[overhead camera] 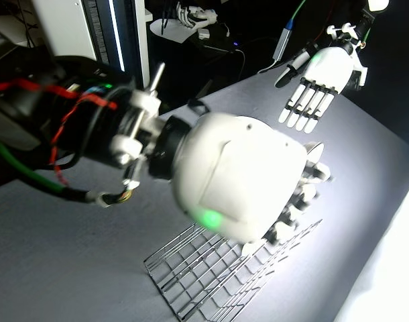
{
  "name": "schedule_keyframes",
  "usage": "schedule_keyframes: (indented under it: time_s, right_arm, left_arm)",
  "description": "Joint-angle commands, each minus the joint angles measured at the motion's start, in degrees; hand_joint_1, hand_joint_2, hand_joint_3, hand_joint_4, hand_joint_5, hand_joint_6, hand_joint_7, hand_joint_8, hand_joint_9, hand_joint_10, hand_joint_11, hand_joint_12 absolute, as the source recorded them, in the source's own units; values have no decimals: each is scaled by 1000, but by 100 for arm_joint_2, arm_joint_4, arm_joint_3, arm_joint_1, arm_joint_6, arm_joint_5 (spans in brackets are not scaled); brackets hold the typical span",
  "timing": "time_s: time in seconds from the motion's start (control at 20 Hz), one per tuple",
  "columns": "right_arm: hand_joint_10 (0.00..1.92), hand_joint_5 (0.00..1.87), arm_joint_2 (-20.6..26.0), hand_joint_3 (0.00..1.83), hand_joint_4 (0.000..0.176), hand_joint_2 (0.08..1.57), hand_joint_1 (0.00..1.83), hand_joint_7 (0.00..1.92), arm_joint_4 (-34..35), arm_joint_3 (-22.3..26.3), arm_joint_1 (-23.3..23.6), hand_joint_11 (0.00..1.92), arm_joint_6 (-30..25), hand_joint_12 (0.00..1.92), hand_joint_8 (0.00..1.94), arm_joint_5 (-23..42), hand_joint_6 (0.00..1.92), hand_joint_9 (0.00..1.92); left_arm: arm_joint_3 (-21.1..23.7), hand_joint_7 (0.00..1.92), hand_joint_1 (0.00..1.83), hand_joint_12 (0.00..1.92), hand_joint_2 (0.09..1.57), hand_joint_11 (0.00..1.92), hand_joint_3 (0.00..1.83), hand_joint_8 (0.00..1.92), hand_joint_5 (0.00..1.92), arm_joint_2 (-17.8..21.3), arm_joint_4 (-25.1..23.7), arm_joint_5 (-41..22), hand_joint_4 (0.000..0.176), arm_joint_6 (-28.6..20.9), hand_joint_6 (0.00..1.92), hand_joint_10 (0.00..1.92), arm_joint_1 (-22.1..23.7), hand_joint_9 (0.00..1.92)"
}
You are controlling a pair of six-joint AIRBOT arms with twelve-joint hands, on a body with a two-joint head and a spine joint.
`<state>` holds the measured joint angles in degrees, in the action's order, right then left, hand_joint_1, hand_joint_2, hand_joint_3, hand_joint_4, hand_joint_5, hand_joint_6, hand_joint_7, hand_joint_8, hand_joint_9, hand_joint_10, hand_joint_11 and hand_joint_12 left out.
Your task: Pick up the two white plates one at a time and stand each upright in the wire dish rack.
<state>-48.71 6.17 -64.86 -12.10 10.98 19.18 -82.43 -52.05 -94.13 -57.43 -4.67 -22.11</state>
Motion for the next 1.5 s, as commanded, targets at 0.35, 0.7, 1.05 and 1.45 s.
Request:
schedule_keyframes:
  time_s: [0.35, 0.7, 1.05, 1.45]
  right_arm:
    - [1057, 866, 181, 0, 0, 1120, 1487, 913, 56, -337, -432, 836, -60, 1529, 901, 902, 1122, 912]
    - [1109, 789, 175, 2, 0, 1137, 1485, 868, -232, -570, -1020, 816, -58, 1575, 976, 1045, 1178, 904]
    - [327, 711, 157, 1, 0, 1139, 1348, 811, -686, -568, -1327, 539, -58, 1063, 202, 1135, 162, 782]
    - [0, 212, 158, 3, 0, 1114, 1053, 134, -1102, -454, -1275, 2, -58, 812, 0, 1303, 0, 166]
  left_arm:
    - [97, 0, 0, 0, 1202, 0, 5, 0, 0, -63, 404, 156, 0, -19, 0, 0, -414, 0]
    - [369, 0, 0, 0, 1196, 0, 1, 0, 0, -145, 400, 544, 0, -39, 0, 0, -837, 0]
    - [434, 0, 0, 0, 1196, 0, 0, 0, 0, -217, 386, 903, 0, -88, 0, 0, -1136, 0]
    - [397, 0, 0, 0, 1201, 0, 2, 0, 0, -230, 387, 952, 0, -94, 0, 0, -1161, 0]
